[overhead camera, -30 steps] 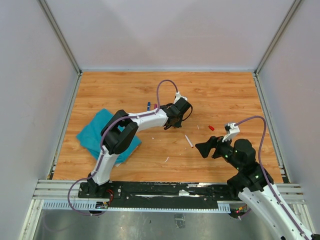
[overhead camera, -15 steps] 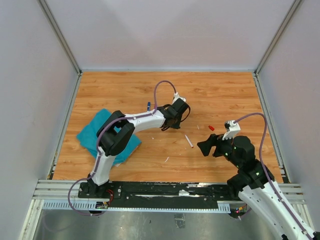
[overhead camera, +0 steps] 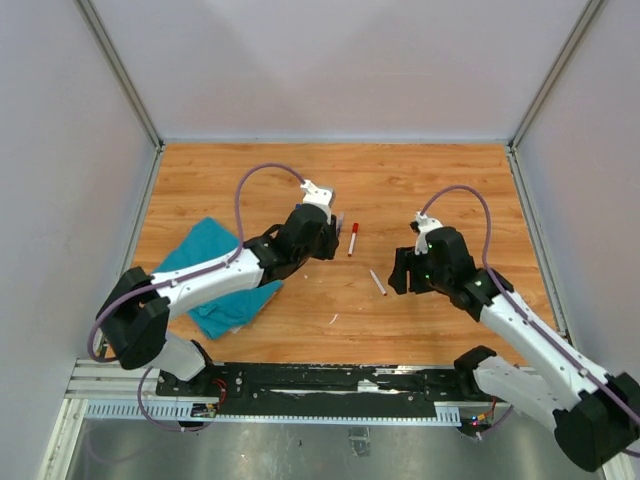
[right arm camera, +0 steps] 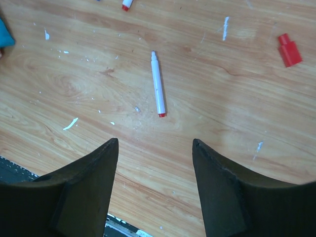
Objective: Insert the pens into the pen caps
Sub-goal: Pick up the pen from the center of the board.
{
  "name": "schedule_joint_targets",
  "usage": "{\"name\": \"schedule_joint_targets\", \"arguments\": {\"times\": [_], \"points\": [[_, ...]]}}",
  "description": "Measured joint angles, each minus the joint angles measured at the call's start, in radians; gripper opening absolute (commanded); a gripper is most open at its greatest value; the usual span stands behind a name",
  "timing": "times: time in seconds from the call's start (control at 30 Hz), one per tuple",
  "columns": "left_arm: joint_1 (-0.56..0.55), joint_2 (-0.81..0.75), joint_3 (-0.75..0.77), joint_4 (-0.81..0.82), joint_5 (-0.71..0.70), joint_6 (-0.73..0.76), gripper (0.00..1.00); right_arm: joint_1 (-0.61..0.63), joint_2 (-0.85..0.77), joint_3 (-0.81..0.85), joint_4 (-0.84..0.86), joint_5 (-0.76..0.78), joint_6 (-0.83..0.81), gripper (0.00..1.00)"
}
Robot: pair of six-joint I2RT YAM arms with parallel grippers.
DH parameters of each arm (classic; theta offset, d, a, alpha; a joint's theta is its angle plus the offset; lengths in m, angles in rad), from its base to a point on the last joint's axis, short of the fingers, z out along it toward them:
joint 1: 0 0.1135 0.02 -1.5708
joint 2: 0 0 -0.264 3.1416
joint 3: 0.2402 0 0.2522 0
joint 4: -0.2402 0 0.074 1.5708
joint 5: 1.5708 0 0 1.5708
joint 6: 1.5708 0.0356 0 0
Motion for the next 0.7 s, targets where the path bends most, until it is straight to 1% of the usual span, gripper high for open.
{"name": "schedule_joint_targets", "arguments": {"times": [0.17, 0.27, 0.47, 0.6, 0.7], "points": [[0.000, -0.131, -0.162, 0.035, 0.005, -0.027, 0.32, 0.000, 0.222, 0.076, 0.004, -0.060, -0.041, 0.57], [0.000, -0.177, -0.219, 0.037, 0.005, -0.045, 0.32, 0.000, 0.353, 0.137, 0.005, -0.080, -0.062, 0.54], [0.000, -0.232, -0.272, 0.038, 0.005, -0.069, 0.32, 0.002, 0.531, 0.202, 0.011, -0.085, -0.097, 0.52], [0.000, -0.270, -0.293, 0.037, 0.002, -0.074, 0.33, 0.006, 0.611, 0.242, 0.009, -0.083, -0.119, 0.52], [0.000, -0.288, -0.302, 0.038, -0.002, -0.075, 0.35, 0.015, 0.666, 0.284, 0.003, -0.078, -0.135, 0.50]]}}
